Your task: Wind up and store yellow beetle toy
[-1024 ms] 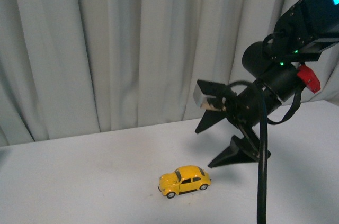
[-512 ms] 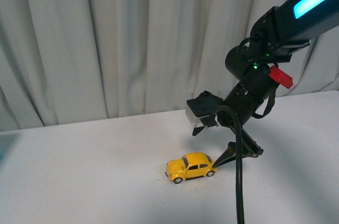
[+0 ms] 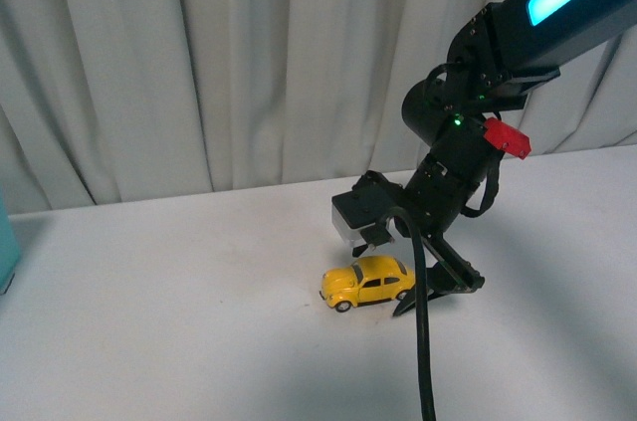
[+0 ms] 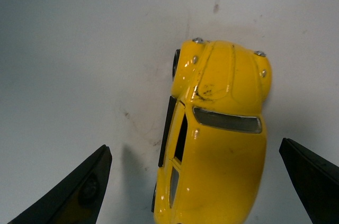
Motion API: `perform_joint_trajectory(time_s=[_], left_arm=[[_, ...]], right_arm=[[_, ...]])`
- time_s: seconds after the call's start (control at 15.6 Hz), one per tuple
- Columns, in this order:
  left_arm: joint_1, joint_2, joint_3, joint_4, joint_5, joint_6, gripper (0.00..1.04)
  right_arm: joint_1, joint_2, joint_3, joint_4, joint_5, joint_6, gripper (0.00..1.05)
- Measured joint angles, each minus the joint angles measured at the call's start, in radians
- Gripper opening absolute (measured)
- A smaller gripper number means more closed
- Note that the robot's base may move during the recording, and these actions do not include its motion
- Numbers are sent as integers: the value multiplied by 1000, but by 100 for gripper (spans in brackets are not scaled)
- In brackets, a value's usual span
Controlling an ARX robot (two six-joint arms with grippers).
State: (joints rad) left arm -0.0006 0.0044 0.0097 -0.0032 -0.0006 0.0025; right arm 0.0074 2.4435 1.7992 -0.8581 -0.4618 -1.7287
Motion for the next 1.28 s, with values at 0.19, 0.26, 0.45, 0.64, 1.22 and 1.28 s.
perform_joint_trajectory(time_s=[0.19, 0.26, 0.45, 0.64, 1.22, 1.28], left_arm=[[0, 0, 0, 0, 0, 0, 98], [0, 0, 0, 0, 0, 0, 98], [0, 0, 0, 0, 0, 0, 98], [0, 0, 0, 0, 0, 0, 98], [0, 0, 0, 0, 0, 0, 98], [0, 0, 0, 0, 0, 0, 98]], right_arm=[[7, 19, 3, 2, 5, 2, 98], [12, 23, 10, 2, 6, 3, 98], [33, 23, 14, 5, 9, 10, 83], [38, 23, 25, 5, 19, 15, 46], [3, 24, 16, 27, 30, 55, 42], [-3, 23, 8, 35, 29, 65, 42]])
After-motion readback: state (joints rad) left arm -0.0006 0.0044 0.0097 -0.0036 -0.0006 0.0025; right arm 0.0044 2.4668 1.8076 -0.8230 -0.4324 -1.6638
